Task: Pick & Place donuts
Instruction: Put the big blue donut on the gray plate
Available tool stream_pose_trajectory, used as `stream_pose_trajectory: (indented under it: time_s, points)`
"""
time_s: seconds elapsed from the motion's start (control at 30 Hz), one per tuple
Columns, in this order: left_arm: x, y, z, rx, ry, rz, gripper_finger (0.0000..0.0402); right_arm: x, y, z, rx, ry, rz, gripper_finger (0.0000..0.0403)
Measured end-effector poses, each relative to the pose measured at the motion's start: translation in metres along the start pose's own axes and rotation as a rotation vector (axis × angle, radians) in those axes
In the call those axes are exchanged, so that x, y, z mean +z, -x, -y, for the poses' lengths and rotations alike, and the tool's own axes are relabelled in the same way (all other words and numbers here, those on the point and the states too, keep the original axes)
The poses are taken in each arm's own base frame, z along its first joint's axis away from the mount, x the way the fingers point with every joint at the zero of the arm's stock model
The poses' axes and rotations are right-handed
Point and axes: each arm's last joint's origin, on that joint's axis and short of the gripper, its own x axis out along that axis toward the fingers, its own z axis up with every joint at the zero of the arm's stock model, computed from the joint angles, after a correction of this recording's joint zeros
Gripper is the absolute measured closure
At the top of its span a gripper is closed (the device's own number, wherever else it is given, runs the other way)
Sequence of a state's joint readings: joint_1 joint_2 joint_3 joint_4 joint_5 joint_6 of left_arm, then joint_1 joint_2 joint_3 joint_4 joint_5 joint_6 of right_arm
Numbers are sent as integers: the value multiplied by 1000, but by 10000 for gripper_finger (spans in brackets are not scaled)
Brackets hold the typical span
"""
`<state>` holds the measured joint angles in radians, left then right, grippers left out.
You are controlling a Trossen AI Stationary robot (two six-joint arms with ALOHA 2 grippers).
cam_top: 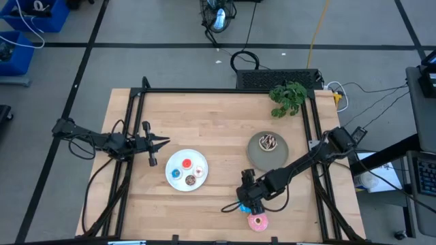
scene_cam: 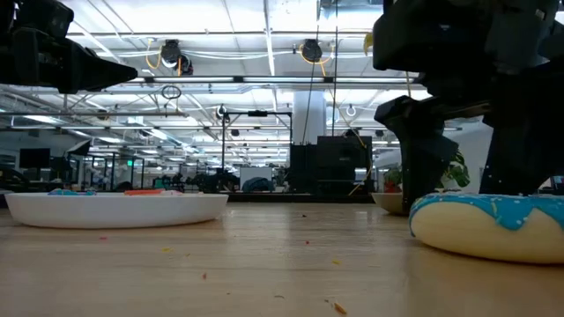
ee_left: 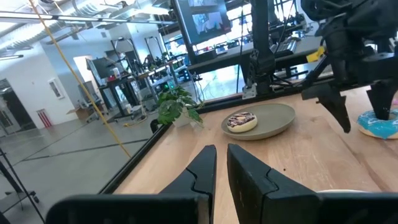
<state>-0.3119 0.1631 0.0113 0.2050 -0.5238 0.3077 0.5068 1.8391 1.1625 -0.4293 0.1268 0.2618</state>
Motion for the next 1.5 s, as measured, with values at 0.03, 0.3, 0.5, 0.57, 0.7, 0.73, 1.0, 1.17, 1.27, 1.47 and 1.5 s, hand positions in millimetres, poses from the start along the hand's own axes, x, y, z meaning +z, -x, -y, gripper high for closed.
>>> stream_pose_trajectory:
  time_s: [0.03,0.3,0.5,0.57,0.7,0.73,1.0,1.17,1.27,1.47,1.5]
  points:
    - [0,0,0,0,0,0,355,0,0,0,0,-5,0,109]
    - [0,0,0,0,1,0,355,-1,0,-2,0,10,-12,112]
    - [0,0,0,0,1,0,355,-3,-5,-2,-3,34,-26,140]
    - [0,0,0,0,2,0,355,-4,-11,-3,17,36,-46,155]
    - [0,0,0,0,1,0,355,-7,-22,-5,59,38,-88,194]
    - [0,0,0,0,-1,-1,355,-8,-24,-5,59,38,-94,205]
    - [0,0,0,1,-4,-1,355,-1,3,-2,70,23,-35,332]
    - [0,0,0,1,-5,-2,355,11,36,0,92,23,51,392]
    - [0,0,0,1,-5,-2,355,16,54,2,73,25,71,379]
    - [0,0,0,0,-5,-2,355,25,103,13,-45,-2,79,372]
    - [0,0,0,0,-5,-3,355,26,109,15,-49,-13,79,375]
